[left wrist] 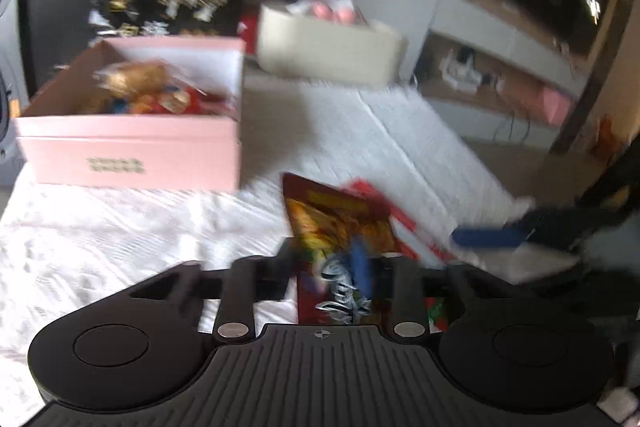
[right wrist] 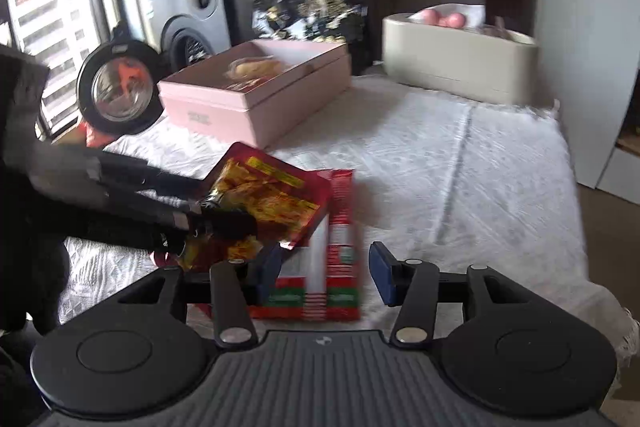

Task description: Organize snacks

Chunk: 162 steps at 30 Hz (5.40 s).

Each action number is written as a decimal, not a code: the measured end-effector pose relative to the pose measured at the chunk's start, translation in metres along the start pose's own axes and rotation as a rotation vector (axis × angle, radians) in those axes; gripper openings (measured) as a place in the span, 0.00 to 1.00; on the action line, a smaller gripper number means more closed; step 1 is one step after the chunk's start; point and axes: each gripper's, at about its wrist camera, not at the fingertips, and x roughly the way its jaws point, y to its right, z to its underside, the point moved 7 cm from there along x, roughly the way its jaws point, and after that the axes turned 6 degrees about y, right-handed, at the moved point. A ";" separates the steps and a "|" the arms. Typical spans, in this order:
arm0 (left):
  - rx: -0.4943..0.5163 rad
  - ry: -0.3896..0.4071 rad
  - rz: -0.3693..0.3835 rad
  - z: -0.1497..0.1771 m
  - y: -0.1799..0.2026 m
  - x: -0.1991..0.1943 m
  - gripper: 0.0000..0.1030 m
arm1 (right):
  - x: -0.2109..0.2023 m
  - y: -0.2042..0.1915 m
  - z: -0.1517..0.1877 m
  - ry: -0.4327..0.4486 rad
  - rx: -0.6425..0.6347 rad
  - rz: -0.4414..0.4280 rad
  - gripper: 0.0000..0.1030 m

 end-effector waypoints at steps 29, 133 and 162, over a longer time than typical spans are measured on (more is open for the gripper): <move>0.068 0.335 -0.083 -0.159 -0.094 -0.067 0.16 | 0.030 -0.062 -0.150 0.171 -0.126 -0.065 0.34; 0.119 -0.019 -0.342 -0.139 -0.182 0.071 0.34 | 0.191 -0.049 -0.173 -0.082 0.064 -0.024 0.29; 0.023 0.191 -0.295 -0.111 -0.156 -0.029 0.34 | 0.134 -0.061 -0.161 0.003 0.046 -0.136 0.26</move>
